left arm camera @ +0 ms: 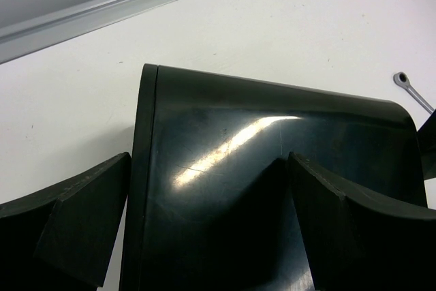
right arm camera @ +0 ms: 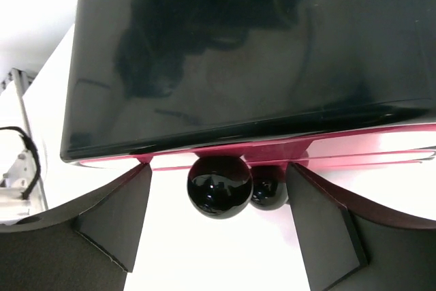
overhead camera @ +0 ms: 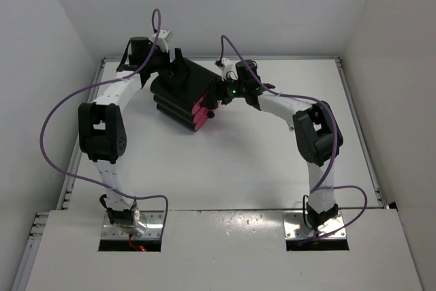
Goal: Sort the tools into containers
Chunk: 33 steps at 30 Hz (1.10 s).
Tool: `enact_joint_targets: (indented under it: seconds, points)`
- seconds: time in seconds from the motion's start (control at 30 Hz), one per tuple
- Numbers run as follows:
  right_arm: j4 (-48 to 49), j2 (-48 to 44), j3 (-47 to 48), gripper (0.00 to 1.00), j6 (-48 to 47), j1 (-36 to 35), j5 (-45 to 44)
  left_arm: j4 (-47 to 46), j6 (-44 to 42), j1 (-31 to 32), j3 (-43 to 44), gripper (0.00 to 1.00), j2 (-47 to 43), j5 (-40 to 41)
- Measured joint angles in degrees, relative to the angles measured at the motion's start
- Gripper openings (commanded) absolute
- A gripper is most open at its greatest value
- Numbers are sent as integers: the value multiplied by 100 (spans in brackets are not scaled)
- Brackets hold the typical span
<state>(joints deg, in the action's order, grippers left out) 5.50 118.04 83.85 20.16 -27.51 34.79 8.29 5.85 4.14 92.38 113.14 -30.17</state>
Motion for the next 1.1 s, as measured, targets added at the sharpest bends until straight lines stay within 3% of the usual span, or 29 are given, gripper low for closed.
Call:
enact_joint_targets:
  seconds: [0.23,0.6,0.83,1.1]
  points:
    - [229,-227,-306,80,66,39,125,190,-66,-44,195,100,39,-151]
    - [155,-1891,-1333,80,-203,612,352,1132,-431,-79,713,100,127,-376]
    - [120,-2520,-2100,80,-260,1416,428,1709,-581,-275,717,100,63,-1217]
    - [-11,-2885,-2597,81,-262,1696,481,1965,-44,-671,721,100,28,-1690]
